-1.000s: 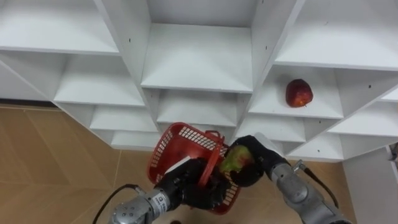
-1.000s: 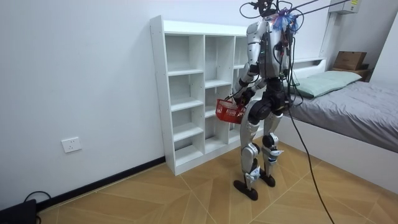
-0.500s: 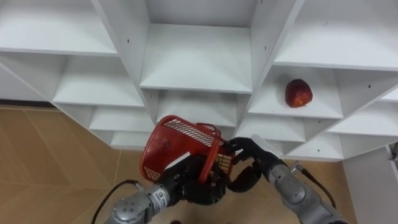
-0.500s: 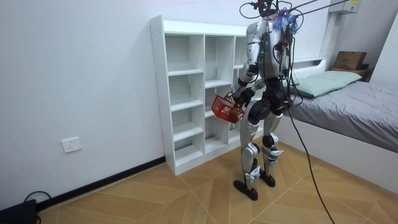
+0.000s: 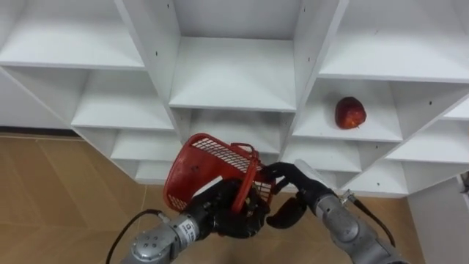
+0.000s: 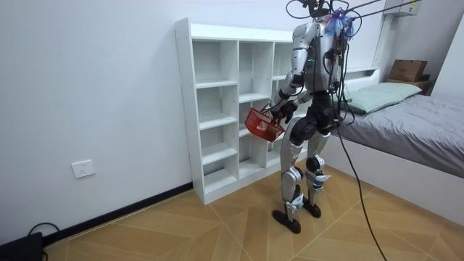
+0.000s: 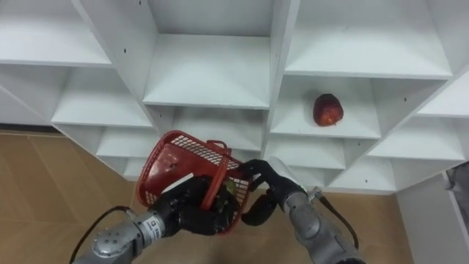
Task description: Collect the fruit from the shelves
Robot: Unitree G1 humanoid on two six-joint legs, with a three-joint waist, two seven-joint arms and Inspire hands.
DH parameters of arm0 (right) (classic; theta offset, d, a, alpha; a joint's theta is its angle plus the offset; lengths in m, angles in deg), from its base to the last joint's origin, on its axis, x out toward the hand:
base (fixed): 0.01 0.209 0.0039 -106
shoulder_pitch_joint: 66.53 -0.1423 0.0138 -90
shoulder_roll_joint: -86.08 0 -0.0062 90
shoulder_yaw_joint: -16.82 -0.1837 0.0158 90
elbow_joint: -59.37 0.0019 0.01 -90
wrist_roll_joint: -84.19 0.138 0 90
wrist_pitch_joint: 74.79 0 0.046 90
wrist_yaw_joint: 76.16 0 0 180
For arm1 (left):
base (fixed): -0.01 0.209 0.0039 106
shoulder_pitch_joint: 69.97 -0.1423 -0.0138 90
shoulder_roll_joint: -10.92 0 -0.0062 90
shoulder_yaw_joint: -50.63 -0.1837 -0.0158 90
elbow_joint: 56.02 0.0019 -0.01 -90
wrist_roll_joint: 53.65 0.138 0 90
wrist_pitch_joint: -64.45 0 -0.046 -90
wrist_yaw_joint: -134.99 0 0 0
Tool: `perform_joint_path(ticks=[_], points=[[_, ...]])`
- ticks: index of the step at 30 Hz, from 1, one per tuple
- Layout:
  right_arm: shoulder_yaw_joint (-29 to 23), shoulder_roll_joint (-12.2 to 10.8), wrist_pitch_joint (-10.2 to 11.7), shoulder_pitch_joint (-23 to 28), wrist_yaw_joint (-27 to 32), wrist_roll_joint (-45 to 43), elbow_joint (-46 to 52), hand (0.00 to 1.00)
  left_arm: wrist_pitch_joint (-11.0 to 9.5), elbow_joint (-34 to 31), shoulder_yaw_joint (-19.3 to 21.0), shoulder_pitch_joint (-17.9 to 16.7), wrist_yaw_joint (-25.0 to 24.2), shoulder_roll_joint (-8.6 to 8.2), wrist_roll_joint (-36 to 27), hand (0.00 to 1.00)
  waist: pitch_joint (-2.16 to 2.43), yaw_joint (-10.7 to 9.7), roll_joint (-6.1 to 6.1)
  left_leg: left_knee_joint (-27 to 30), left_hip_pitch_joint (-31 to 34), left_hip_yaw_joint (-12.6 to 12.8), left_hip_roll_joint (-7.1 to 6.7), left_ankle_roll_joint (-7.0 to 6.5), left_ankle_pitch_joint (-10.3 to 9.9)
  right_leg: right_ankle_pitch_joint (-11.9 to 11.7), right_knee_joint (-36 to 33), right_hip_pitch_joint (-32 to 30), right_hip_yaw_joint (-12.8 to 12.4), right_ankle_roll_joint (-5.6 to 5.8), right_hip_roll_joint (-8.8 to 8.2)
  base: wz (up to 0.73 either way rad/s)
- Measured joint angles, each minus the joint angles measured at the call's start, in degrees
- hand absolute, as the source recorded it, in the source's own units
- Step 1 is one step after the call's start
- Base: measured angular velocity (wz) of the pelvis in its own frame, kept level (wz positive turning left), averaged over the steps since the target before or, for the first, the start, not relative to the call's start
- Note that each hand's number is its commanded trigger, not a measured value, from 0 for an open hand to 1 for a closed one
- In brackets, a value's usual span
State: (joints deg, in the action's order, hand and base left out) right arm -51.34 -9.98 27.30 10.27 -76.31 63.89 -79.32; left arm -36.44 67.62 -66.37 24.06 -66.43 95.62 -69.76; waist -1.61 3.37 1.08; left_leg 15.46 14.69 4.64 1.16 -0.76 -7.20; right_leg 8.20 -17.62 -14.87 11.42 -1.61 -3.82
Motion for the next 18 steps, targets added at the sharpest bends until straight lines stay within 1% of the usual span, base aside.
perform_joint_path(ticks=[4,6,8,10,13,15,16,18], points=[[0.00,0.19,0.71,0.58,0.16,-0.25,0.07,0.00,-0.01,-0.01,0.35,-0.05,0.19,0.22,0.09,1.00,0.05,0.07,-0.09,-0.15,-0.70,-0.08,0.07,0.01,0.00,-0.06,0.83,1.05,-0.02,0.03,0.26,0.03],[0.03,0.37,1.09,1.42,0.32,-0.24,0.69,0.00,-0.01,-0.03,0.39,-0.10,1.06,0.21,0.87,1.00,0.08,0.08,-0.13,-0.23,-0.79,-0.10,0.12,0.02,0.00,-0.12,1.11,1.26,-0.04,0.05,0.40,0.02],[-0.02,0.42,1.10,2.30,0.26,-0.23,1.33,0.00,-0.01,-0.04,1.40,-0.32,1.89,0.13,3.50,1.00,0.20,0.22,-0.32,-0.28,-0.82,-0.11,0.11,0.03,-0.01,-0.15,1.08,1.39,-0.14,0.08,0.53,0.00],[-0.03,0.56,1.10,3.20,0.09,0.10,2.36,0.00,-0.01,-0.04,2.23,-0.56,2.40,0.20,3.69,1.00,0.22,0.16,-0.36,-0.55,-1.13,-0.03,0.11,0.03,-0.01,-0.15,1.13,1.53,-0.20,0.08,0.52,0.00],[-0.33,1.06,1.12,3.84,-0.64,0.19,3.37,0.00,-0.01,-0.04,4.23,-1.61,2.55,0.20,3.68,1.00,0.41,-0.03,-0.37,-1.31,-2.01,0.04,0.12,0.05,0.00,-0.15,1.86,2.15,-0.27,0.10,0.53,-0.03],[-1.41,1.20,1.11,5.07,-0.77,1.02,4.94,0.00,-0.01,-0.05,5.25,-2.45,2.76,0.11,3.68,1.00,0.53,-0.07,-0.27,-1.93,-2.91,0.07,0.08,0.06,0.01,-0.16,2.01,2.97,-0.24,0.14,0.54,-0.04],[-1.52,1.28,1.03,5.88,-0.83,2.32,6.00,0.00,-0.01,-0.08,6.05,-3.22,3.12,-0.01,3.68,1.00,0.71,-0.15,-0.09,-2.13,-3.64,0.23,0.08,0.07,0.01,-0.08,2.15,3.60,-0.24,0.17,0.54,-0.04],[-2.21,1.44,0.96,7.48,-1.24,3.00,8.44,0.00,-0.01,-0.26,7.12,-4.44,3.72,-0.33,3.62,1.00,0.78,-0.18,0.02,-2.71,-5.21,0.82,0.09,0.11,-0.03,-0.07,2.83,5.00,-0.51,0.20,0.65,-0.09]])
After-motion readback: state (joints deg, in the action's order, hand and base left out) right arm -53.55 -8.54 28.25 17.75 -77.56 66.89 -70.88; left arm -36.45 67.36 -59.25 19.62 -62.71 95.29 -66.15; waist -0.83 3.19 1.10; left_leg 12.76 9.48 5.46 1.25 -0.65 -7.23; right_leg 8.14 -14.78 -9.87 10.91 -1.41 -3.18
